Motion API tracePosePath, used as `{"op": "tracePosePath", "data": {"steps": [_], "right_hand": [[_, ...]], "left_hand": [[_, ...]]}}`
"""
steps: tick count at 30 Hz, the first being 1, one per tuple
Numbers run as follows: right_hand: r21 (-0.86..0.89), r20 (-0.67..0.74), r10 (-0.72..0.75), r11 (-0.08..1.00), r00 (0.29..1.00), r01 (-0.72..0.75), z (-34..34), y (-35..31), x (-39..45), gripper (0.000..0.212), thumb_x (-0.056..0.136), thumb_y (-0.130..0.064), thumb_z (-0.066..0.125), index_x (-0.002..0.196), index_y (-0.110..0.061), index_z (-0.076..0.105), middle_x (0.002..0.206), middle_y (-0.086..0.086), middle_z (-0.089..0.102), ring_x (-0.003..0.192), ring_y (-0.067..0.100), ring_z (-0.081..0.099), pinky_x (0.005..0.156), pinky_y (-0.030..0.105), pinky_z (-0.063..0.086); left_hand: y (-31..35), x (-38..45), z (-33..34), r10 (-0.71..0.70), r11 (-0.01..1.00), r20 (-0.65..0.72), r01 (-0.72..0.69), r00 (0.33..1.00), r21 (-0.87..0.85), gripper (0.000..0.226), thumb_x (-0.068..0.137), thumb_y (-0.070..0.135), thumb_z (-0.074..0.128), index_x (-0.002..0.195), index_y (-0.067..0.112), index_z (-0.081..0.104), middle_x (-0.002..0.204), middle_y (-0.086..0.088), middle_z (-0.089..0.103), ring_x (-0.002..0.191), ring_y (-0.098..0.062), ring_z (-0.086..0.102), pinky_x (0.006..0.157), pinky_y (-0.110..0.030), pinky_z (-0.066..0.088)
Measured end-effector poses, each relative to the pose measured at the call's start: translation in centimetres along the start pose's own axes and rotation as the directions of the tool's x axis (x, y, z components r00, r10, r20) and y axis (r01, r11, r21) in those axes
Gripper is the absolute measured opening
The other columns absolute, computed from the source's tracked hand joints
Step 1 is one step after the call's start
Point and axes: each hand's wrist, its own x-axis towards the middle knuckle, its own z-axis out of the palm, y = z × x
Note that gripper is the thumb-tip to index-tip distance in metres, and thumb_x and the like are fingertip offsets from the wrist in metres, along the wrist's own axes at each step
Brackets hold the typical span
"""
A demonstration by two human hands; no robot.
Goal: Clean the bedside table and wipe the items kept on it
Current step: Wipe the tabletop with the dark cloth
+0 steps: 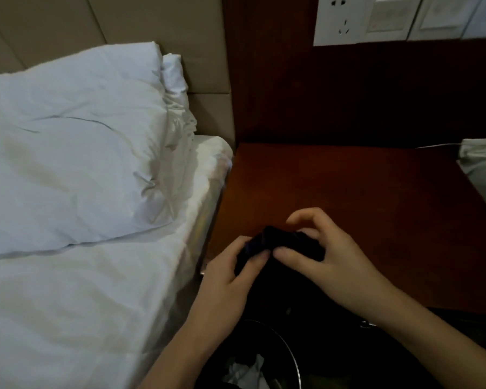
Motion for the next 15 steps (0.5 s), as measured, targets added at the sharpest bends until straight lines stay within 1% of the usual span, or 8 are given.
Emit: {"op": "tracePosePath", "data": {"steps": [2, 3, 5, 6, 9, 11, 13, 15], "right_hand": [[0.11, 0.106, 0.066, 0.991, 0.992, -0.078, -1.8, 0.4, -1.1, 0.038, 0.085, -0.04, 0.067, 0.12, -0.039, 0.051, 0.106, -0.019, 0.066, 0.093, 0.006, 0.07, 0.076, 0.029, 0.059], [0.142, 0.115, 0.097, 0.983, 0.989, -0.113, -2.5, 0.9, -1.7, 0.035, 0.087, -0.038, 0.064, 0.121, -0.037, 0.053, 0.107, -0.019, 0.066, 0.095, 0.006, 0.069, 0.078, 0.029, 0.059], [0.147, 0.05, 0.152, 0.976, 0.987, -0.158, -3.6, 2.2, -3.0, 0.027, 0.093, -0.036, 0.057, 0.12, -0.034, 0.057, 0.105, -0.017, 0.068, 0.095, 0.007, 0.07, 0.078, 0.031, 0.059], [0.097, 0.008, 0.173, 0.98, 0.985, -0.173, -4.0, 2.9, -3.4, 0.025, 0.094, -0.038, 0.054, 0.119, -0.035, 0.057, 0.104, -0.017, 0.069, 0.093, 0.006, 0.07, 0.077, 0.032, 0.06], [-0.246, -0.095, 0.204, 0.944, 0.974, -0.222, -5.0, 5.9, -4.2, 0.034, 0.095, -0.051, 0.045, 0.128, -0.041, 0.047, 0.108, -0.022, 0.064, 0.094, -0.002, 0.066, 0.077, 0.027, 0.059], [-0.513, -0.173, 0.167, 0.826, 0.971, -0.233, -5.8, 7.6, -4.2, 0.042, 0.099, -0.051, 0.04, 0.139, -0.044, 0.032, 0.128, -0.028, 0.047, 0.105, -0.001, 0.059, 0.082, 0.022, 0.055], [-0.738, -0.214, 0.017, 0.653, 0.977, -0.173, -5.9, 8.8, -3.8, 0.046, 0.101, -0.043, 0.044, 0.144, -0.042, 0.027, 0.145, -0.019, 0.037, 0.123, 0.007, 0.049, 0.094, 0.024, 0.05], [-0.786, -0.146, -0.066, 0.614, 0.987, -0.075, -5.2, 8.7, -2.9, 0.047, 0.099, -0.039, 0.047, 0.145, -0.039, 0.035, 0.154, -0.009, 0.034, 0.139, 0.023, 0.036, 0.11, 0.039, 0.037]], "left_hand": [[0.6, 0.8, 1.7, -0.034, 0.995, 0.002, 0.034, 0.999, -0.095, 0.02, 0.103, 0.037, 0.053, 0.112, 0.032, 0.071, 0.101, 0.005, 0.076, 0.093, -0.011, 0.073, 0.078, -0.028, 0.058], [0.8, 1.0, 2.6, -0.046, 0.992, 0.016, 0.048, 0.999, -0.115, 0.023, 0.104, 0.037, 0.051, 0.114, 0.031, 0.07, 0.102, 0.005, 0.077, 0.093, -0.011, 0.074, 0.078, -0.029, 0.059], [0.9, 1.5, 4.7, -0.064, 0.994, 0.065, 0.069, 0.996, -0.08, 0.028, 0.105, 0.041, 0.048, 0.113, 0.027, 0.07, 0.101, 0.004, 0.077, 0.091, -0.012, 0.074, 0.075, -0.031, 0.06], [0.7, 1.8, 5.8, -0.069, 0.997, 0.085, 0.073, 0.994, -0.038, 0.031, 0.105, 0.043, 0.047, 0.112, 0.024, 0.07, 0.098, 0.002, 0.077, 0.088, -0.013, 0.074, 0.074, -0.035, 0.06], [-0.3, 3.0, 8.5, -0.101, 0.981, 0.141, 0.075, 0.985, 0.176, 0.03, 0.106, 0.045, 0.044, 0.119, 0.026, 0.064, 0.098, 0.004, 0.074, 0.084, -0.01, 0.072, 0.076, -0.04, 0.06], [-1.0, 3.7, 9.8, -0.093, 0.97, 0.199, 0.044, 0.975, 0.239, 0.023, 0.107, 0.042, 0.045, 0.128, 0.037, 0.054, 0.108, 0.013, 0.071, 0.093, -0.003, 0.07, 0.083, -0.037, 0.061], [-2.0, 4.1, 9.9, -0.009, 0.93, 0.189, -0.061, 0.982, 0.362, 0.027, 0.107, 0.041, 0.046, 0.133, 0.045, 0.049, 0.122, 0.026, 0.062, 0.111, 0.007, 0.06, 0.097, -0.029, 0.054], [-2.9, 4.4, 9.3, 0.185, 0.837, 0.116, -0.219, 0.976, 0.501, 0.026, 0.106, 0.038, 0.045, 0.131, 0.042, 0.052, 0.125, 0.032, 0.054, 0.117, 0.009, 0.052, 0.103, -0.02, 0.045]]}}
